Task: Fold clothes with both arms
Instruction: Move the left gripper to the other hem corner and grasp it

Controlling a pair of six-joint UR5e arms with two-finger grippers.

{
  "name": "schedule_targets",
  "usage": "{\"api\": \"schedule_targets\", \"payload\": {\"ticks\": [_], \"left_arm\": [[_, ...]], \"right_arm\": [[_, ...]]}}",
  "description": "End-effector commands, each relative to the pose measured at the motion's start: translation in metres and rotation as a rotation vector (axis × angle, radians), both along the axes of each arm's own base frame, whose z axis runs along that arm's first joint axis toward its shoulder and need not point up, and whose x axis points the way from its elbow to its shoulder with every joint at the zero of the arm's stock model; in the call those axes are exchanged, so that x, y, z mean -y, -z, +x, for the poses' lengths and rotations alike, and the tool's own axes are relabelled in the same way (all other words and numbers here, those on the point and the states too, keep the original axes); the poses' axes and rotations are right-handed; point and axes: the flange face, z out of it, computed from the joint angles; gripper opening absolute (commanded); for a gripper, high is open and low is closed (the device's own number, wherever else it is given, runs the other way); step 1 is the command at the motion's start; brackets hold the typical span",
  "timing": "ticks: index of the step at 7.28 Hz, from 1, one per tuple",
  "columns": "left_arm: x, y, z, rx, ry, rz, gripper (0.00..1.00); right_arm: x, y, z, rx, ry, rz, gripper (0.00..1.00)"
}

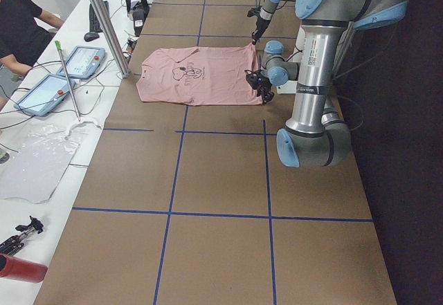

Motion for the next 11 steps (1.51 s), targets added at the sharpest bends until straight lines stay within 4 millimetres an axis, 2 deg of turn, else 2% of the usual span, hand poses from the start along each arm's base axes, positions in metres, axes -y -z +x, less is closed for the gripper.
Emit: {"api": "schedule_targets", "payload": {"ticks": [1, 4, 5, 7, 8, 9, 11], "left_arm": [[-0.001, -0.002, 0.004, 0.004, -0.005, 0.002, 0.65], [-0.002, -0.012, 0.013, 0.026, -0.014, 0.0, 0.6], [-0.004, -0.011, 0.013, 0.024, -0.012, -0.003, 0.47], [-0.004, -0.01, 0.013, 0.02, -0.013, -0.005, 0.02], [-0.004, -0.006, 0.014, 0.013, -0.012, -0.003, 0.0], [-0.004, 0.008, 0.017, -0.01, -0.014, -0.001, 0.0], [-0.004, 0.019, 0.011, -0.031, -0.012, 0.002, 0.0]], "right_arm": [[0.0, 0.0, 0.0, -0.001, 0.002, 0.002, 0.0], [0.001, 0.001, 0.0, -0.001, 0.002, 0.004, 0.0], [0.001, 0.001, 0.0, -0.002, 0.004, 0.007, 0.0], [0.001, 0.0, 0.001, -0.003, 0.004, 0.007, 0.0], [0.001, 0.0, 0.001, -0.003, 0.004, 0.007, 0.0], [0.001, 0.001, 0.001, -0.002, 0.004, 0.007, 0.0], [0.001, 0.004, 0.003, 0.006, 0.003, 0.009, 0.0]]}}
